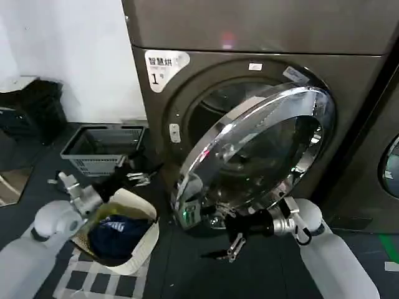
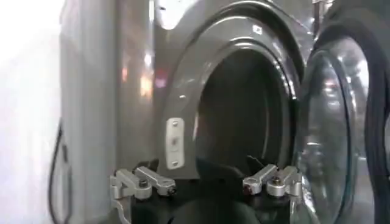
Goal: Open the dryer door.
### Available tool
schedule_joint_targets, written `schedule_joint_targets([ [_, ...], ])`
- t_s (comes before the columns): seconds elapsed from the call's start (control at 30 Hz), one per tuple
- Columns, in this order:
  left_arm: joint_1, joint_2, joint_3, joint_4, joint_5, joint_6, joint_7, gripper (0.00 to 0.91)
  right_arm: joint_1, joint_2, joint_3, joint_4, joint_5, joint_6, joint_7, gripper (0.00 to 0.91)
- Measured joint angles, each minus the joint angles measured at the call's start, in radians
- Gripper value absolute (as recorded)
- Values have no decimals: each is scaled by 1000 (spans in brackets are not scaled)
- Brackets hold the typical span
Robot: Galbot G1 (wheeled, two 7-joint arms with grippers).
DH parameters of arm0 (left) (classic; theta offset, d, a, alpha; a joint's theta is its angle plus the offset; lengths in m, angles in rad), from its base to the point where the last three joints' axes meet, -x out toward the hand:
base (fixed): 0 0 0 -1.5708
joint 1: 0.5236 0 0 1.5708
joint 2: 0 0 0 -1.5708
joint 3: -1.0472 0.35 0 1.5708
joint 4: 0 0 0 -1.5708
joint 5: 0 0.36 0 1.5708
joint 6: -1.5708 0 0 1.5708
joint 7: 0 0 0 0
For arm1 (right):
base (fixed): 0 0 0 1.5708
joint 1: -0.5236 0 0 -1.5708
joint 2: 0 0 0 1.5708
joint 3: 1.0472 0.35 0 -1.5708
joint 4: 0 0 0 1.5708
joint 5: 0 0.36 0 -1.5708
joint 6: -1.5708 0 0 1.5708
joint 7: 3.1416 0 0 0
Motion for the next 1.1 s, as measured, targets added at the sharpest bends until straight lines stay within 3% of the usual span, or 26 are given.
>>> schedule_joint_targets([
  [0.47, -95, 0, 134, 3, 1, 2, -4, 907, -74, -18, 76, 55, 20, 6, 2, 907],
  [1.1, -178, -12, 251, 0, -6, 3, 15, 907, -244, -2, 358, 99, 17, 39, 3, 907],
])
